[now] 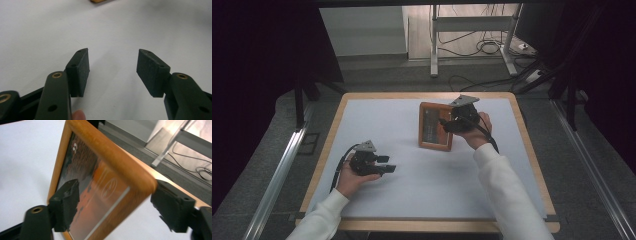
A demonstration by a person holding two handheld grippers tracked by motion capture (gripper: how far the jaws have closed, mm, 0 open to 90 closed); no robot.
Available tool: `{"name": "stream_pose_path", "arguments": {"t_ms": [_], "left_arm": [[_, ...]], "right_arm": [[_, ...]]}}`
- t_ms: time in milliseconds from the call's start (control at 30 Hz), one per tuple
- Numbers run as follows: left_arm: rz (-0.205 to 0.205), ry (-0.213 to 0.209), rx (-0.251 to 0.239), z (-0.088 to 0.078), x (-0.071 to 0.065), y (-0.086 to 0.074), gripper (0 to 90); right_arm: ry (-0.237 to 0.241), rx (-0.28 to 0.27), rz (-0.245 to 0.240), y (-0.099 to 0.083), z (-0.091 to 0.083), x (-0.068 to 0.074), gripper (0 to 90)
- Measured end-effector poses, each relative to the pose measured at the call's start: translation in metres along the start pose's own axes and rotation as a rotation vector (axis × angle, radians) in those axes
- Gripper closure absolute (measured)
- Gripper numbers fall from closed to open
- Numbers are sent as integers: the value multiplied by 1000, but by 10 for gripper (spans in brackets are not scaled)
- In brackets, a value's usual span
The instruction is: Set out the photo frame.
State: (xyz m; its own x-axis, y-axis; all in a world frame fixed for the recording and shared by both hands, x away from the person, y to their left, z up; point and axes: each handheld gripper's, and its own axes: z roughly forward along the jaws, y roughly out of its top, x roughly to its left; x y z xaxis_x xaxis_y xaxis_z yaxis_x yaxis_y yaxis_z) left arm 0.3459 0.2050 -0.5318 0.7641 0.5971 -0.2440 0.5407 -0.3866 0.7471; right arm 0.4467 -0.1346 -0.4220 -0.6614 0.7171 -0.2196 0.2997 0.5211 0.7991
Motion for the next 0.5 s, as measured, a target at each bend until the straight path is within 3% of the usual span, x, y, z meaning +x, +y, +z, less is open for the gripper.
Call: {"name": "stream_pose_path", "arguments": {"t_ms": [333, 500], "left_arm": [[-1, 0, 2, 1, 0, 1, 430], [2, 1, 6, 2, 1, 0, 430]], "right_arm": [[7, 3, 39, -27, -12, -5, 243], [35, 1, 42, -48, -19, 5, 426]]}}
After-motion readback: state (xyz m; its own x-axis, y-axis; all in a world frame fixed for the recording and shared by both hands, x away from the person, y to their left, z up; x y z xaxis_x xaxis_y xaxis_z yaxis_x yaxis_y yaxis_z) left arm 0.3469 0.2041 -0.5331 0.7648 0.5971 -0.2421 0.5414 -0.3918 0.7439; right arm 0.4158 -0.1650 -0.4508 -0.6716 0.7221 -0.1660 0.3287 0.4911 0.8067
